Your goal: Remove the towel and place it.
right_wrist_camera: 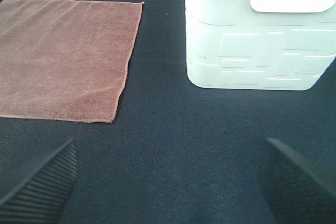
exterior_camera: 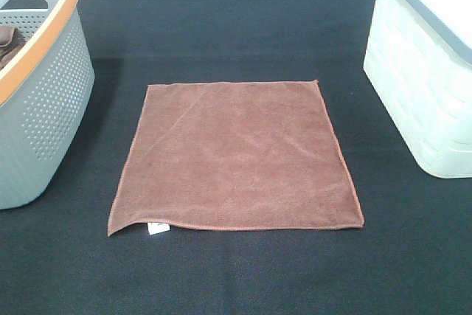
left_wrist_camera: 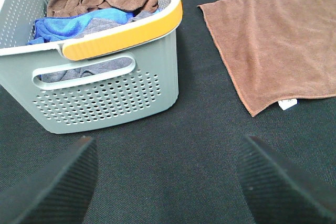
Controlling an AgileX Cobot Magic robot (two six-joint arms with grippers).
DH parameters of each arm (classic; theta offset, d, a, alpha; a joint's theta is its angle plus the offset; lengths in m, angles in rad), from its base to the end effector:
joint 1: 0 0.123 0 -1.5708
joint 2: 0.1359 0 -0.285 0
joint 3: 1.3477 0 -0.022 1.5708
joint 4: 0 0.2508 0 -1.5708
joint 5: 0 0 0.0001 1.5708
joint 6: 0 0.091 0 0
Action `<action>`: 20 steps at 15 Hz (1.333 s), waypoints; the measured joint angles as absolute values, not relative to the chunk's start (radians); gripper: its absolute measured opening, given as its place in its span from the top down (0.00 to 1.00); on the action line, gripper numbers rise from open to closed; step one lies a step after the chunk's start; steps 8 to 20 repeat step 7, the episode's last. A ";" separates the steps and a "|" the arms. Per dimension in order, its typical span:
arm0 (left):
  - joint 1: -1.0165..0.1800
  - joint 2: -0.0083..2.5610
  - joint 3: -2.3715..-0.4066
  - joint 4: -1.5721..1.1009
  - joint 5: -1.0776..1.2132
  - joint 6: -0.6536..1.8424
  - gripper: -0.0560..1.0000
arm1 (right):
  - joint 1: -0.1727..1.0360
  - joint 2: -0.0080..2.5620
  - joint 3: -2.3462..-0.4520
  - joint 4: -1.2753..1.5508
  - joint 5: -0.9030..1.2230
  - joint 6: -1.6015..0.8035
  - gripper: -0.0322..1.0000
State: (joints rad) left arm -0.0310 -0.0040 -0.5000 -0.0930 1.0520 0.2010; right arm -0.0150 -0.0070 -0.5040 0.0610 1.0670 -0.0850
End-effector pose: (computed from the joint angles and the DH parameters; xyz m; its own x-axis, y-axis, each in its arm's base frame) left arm -0.0055 -0.0072 0.2783 -0.4216 0.1668 -0.8913 0.1702 0.9800 0.1029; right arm -0.0066 0.0050 0.2780 -0.4486 -0.0487 -0.8924 -0.0576 0.9980 -0.0255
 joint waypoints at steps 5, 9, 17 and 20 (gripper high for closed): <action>-0.031 -0.004 -0.500 -0.092 1.052 0.203 0.27 | -0.015 -0.007 -0.504 0.061 1.067 -0.085 0.12; -0.031 -0.004 -0.500 -0.091 1.052 0.203 0.27 | -0.015 -0.007 -0.504 0.061 1.067 -0.085 0.12; -0.031 -0.004 -0.500 -0.091 1.052 0.203 0.27 | -0.015 -0.007 -0.504 0.061 1.067 -0.085 0.12; -0.031 -0.004 -0.500 -0.091 1.052 0.203 0.27 | -0.015 -0.007 -0.504 0.061 1.067 -0.085 0.12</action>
